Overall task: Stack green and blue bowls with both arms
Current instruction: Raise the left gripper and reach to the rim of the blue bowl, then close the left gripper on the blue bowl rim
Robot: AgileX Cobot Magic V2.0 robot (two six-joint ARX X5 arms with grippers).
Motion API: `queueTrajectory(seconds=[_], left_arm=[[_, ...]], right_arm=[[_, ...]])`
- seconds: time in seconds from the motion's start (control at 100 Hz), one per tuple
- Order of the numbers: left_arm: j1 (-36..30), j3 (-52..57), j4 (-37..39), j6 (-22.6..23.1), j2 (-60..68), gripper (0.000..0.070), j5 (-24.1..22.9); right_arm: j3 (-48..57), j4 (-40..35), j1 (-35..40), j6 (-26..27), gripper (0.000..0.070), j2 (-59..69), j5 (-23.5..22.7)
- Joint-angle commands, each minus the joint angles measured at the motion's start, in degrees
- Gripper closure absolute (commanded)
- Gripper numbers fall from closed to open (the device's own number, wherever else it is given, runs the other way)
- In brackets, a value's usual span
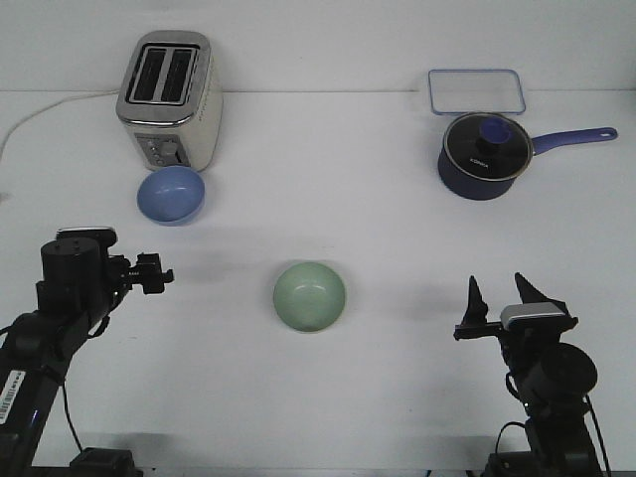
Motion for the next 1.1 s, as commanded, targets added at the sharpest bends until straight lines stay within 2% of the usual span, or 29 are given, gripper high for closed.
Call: queueTrajectory(seconds=[0.0, 0.24, 0.76, 1.09], left_arm=[[0.07, 1.16, 0.07, 0.37, 0.55, 0.0272, 1.88], [0.07, 9.66, -3.67, 0.5, 8.02, 0.0272, 2.47], [4.59, 38.93, -8.98, 3.89, 39.67, 0.0274, 2.45], [8.81, 43.32, -7.45, 7.06, 52.04, 0.0276, 2.47]], right_arm=[[-0.02, 0.76, 0.13, 0.72, 0.0186, 0.22, 0.02], [-0.02, 0.76, 0.13, 0.72, 0.0186, 0.22, 0.02], [-0.02, 0.76, 0.13, 0.72, 0.0186, 0.22, 0.02], [-0.02, 0.76, 0.11, 0.72, 0.0186, 0.22, 0.02]])
